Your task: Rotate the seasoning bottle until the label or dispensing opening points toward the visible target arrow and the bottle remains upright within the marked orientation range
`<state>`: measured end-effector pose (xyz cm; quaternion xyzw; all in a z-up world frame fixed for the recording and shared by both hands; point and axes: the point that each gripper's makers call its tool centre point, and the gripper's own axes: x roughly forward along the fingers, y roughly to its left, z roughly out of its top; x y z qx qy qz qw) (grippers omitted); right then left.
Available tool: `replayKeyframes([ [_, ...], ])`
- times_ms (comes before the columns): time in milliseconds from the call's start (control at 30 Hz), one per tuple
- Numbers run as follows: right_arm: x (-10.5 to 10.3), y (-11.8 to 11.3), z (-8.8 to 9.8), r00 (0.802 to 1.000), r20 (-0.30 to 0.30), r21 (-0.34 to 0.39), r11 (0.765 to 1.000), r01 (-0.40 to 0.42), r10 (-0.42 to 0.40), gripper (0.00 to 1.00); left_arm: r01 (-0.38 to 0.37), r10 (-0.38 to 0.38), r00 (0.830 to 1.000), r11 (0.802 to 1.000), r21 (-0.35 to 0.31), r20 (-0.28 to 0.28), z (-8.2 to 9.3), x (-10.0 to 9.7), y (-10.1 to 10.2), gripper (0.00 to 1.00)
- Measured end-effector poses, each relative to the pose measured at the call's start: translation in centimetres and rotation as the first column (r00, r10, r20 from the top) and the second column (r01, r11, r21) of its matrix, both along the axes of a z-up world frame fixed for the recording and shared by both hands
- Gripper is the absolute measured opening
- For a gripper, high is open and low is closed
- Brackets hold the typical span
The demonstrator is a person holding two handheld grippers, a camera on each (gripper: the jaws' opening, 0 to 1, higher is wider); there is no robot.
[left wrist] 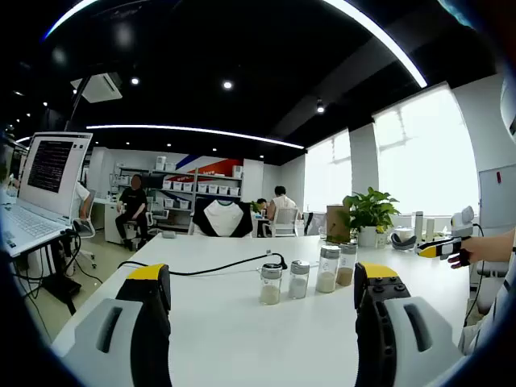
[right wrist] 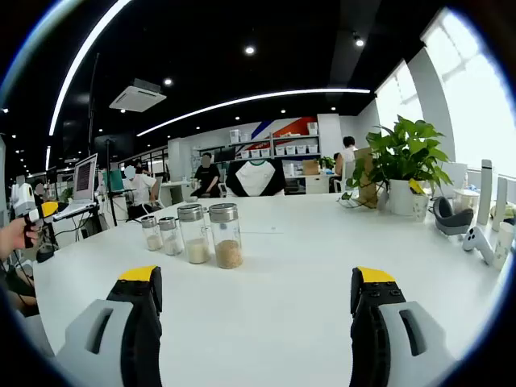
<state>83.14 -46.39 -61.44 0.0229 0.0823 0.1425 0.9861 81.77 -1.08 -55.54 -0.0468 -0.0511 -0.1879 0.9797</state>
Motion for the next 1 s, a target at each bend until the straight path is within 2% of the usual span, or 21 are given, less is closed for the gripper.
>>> replayKeyframes([
  [700,0.21,0.25,-0.05,1.0,-0.013,0.0,1.0,-0.01,0.01,0.97,0.008,-0.008,1.0,0.999,0.033,0.007,-0.09,-0.08,-0.02,1.0],
  [833,0.26,0.27,-0.08,1.0,-0.017,-0.009,1.0,-0.012,0.012,0.96,0.017,-0.017,1.0,1.0,0.022,0.005,-0.02,-0.04,-0.18,1.0],
  [1000,0.27,0.03,-0.69,0.999,-0.05,0.007,1.0,-0.004,0.004,0.93,0.015,-0.015,1.0,0.999,0.034,-0.002,-0.34,-0.03,-0.25,1.0],
])
